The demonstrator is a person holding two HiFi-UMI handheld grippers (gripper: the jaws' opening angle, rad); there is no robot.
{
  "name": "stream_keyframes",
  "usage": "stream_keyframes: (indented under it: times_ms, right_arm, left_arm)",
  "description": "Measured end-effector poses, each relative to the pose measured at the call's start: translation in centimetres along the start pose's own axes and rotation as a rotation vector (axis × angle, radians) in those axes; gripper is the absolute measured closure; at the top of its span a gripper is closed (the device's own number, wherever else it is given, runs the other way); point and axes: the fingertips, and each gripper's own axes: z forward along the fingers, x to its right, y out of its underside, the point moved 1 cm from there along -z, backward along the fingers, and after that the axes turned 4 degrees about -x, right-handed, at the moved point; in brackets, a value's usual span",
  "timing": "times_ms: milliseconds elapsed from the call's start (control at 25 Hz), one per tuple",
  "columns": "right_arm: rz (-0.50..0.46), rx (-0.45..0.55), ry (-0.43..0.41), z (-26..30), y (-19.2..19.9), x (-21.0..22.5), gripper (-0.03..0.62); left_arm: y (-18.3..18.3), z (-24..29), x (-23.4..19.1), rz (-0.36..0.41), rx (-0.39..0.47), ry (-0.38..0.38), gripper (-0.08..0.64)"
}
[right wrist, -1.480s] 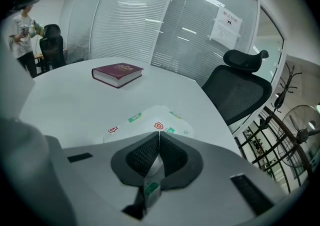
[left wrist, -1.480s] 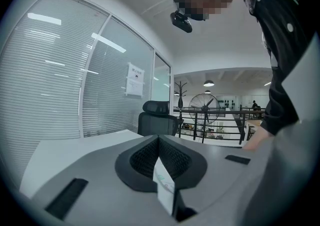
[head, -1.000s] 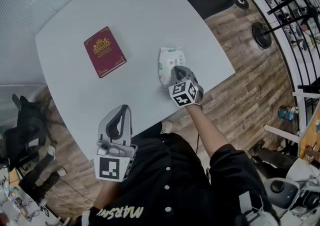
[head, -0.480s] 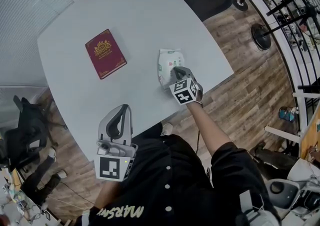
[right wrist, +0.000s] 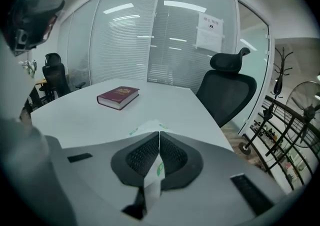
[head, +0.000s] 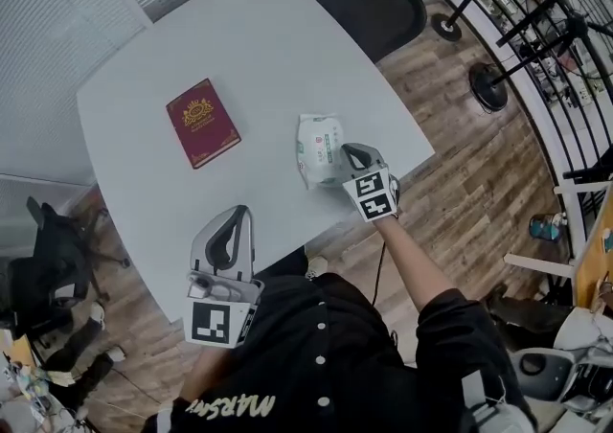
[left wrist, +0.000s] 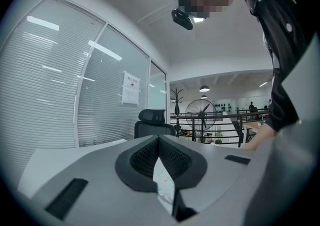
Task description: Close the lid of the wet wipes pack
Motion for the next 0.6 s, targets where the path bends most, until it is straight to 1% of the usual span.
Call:
stream_keyframes:
  times_ms: [240,320,440,600]
  right_arm:
    - [0.034,0.148,0.065,-6.3,-4.1,0.7,0.565]
    - [0.061,0.204,0.075,-8.4,-5.6,0.8,0.563]
    - [0.103,0.277,0.113,-11.6,-7.0,1.7,0.564]
    - [0.161,0.359,0.142,-15.8,-8.9,2.4,0.565]
  left_arm:
    - [-0.5,-0.1,0.2,0.005,0.026,0.013,0.552]
    - [-0.5,-0.1,0.1,0.004,0.030,0.014,0.552]
    - [-0.8,0.0,0.1,0.009,0.041,0.020,0.552]
    - [-1.3,-0.1,-0.1,0.009,0.057,0.022,0.552]
